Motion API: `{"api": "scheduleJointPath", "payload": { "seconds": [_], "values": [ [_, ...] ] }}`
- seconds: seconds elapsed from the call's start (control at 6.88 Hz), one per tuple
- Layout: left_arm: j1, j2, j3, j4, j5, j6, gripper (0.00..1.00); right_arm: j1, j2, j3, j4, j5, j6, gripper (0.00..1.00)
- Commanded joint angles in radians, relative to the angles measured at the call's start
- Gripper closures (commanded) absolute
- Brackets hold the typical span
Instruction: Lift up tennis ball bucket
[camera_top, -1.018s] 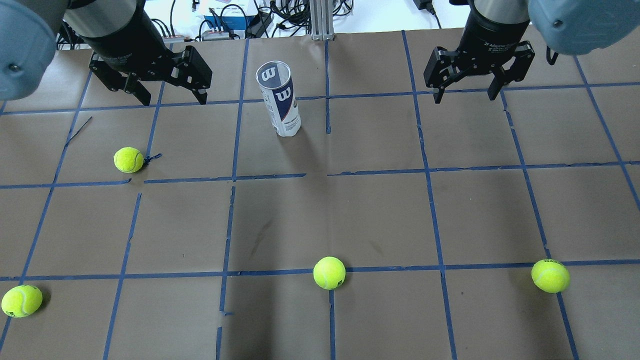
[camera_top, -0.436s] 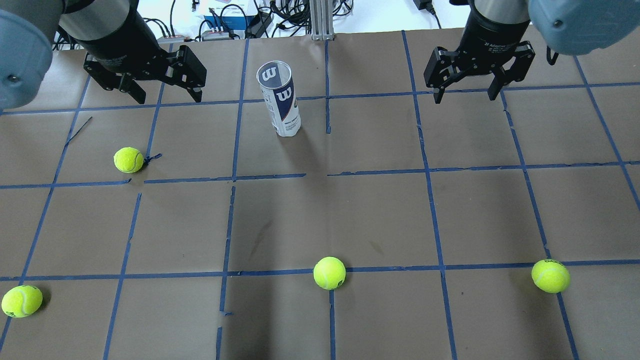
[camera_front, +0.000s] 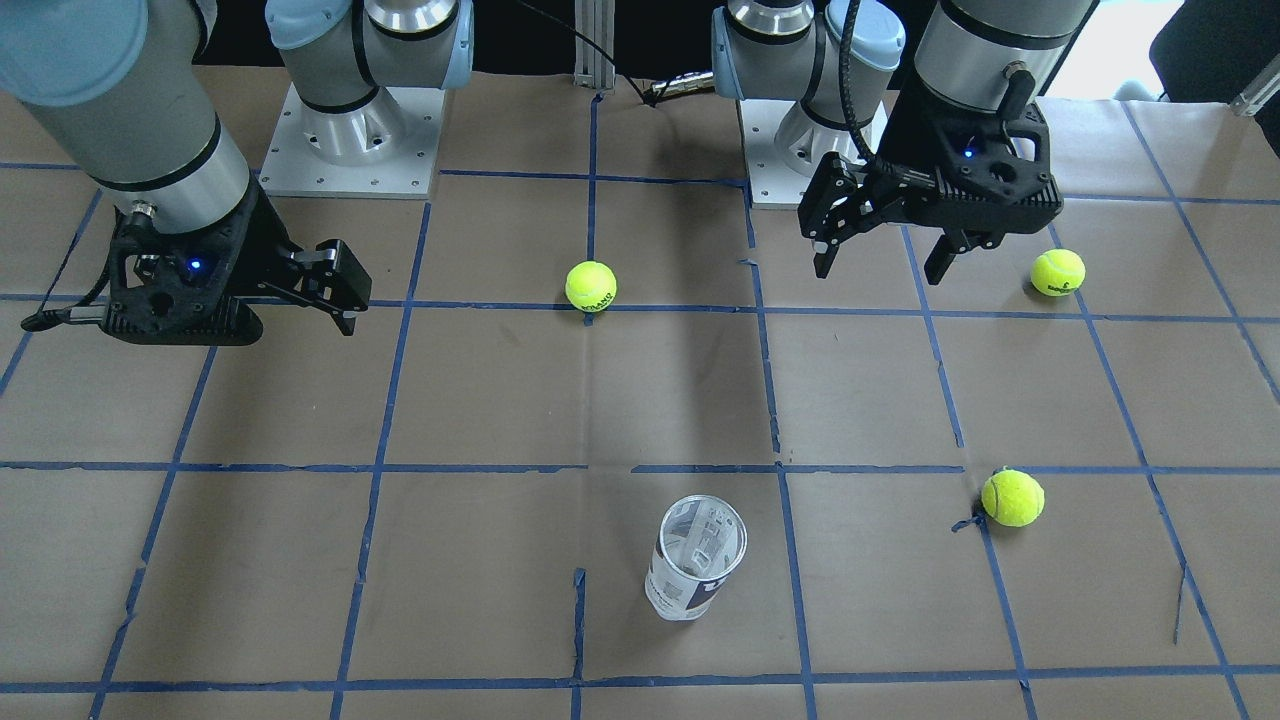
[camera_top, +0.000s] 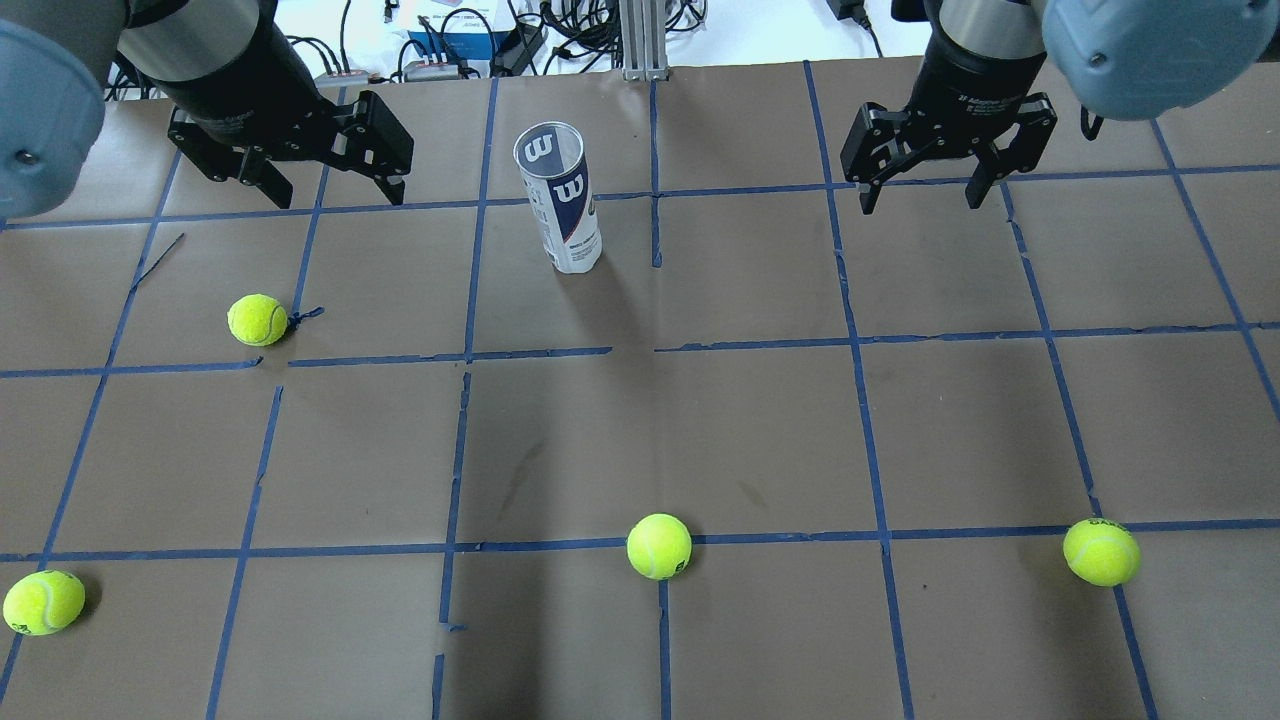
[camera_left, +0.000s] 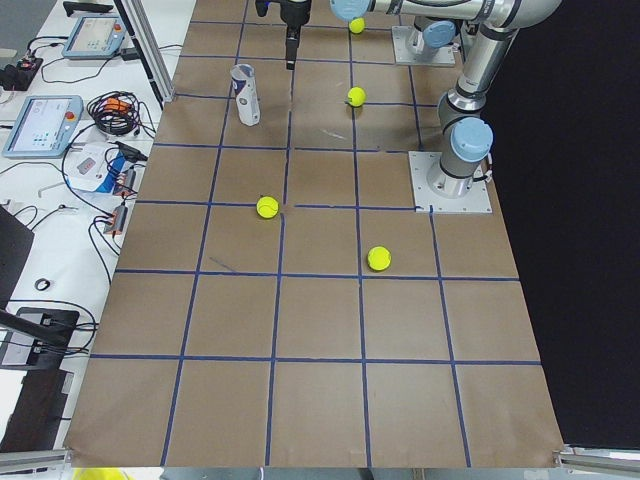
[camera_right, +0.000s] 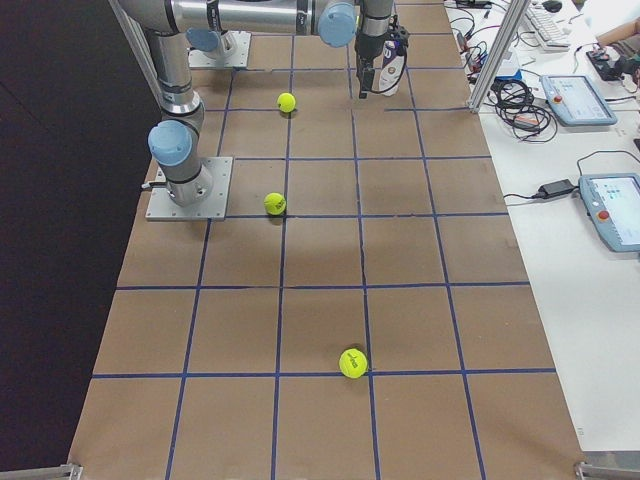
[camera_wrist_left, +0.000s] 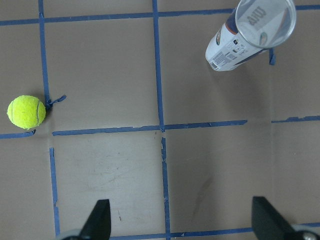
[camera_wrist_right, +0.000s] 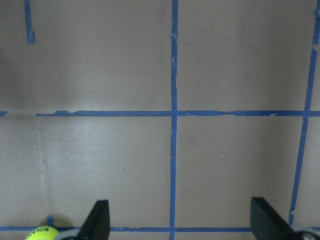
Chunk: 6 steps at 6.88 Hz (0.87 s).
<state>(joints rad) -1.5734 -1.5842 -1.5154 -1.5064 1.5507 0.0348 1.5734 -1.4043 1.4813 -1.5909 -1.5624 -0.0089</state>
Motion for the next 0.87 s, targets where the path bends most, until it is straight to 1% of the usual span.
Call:
{"api": "scheduleJointPath", "payload": {
  "seconds": [0.0, 0.29, 0.73],
  "values": [
    [0.001, 0.001, 0.001, 0.0, 0.0, 0.0, 0.0, -0.001, 0.001, 0.008, -0.012, 0.004, 0.001, 0.0],
    [0.003, 0.0, 0.006, -0.006, -0.004, -0.001, 0.0, 0.0, -0.002, 0.007, -0.014, 0.004, 0.0, 0.0],
    [0.007, 0.0, 0.02, -0.06, -0.003, -0.001, 0.0, 0.004, -0.007, -0.003, -0.014, -0.001, 0.004, 0.0]
  ]
}}
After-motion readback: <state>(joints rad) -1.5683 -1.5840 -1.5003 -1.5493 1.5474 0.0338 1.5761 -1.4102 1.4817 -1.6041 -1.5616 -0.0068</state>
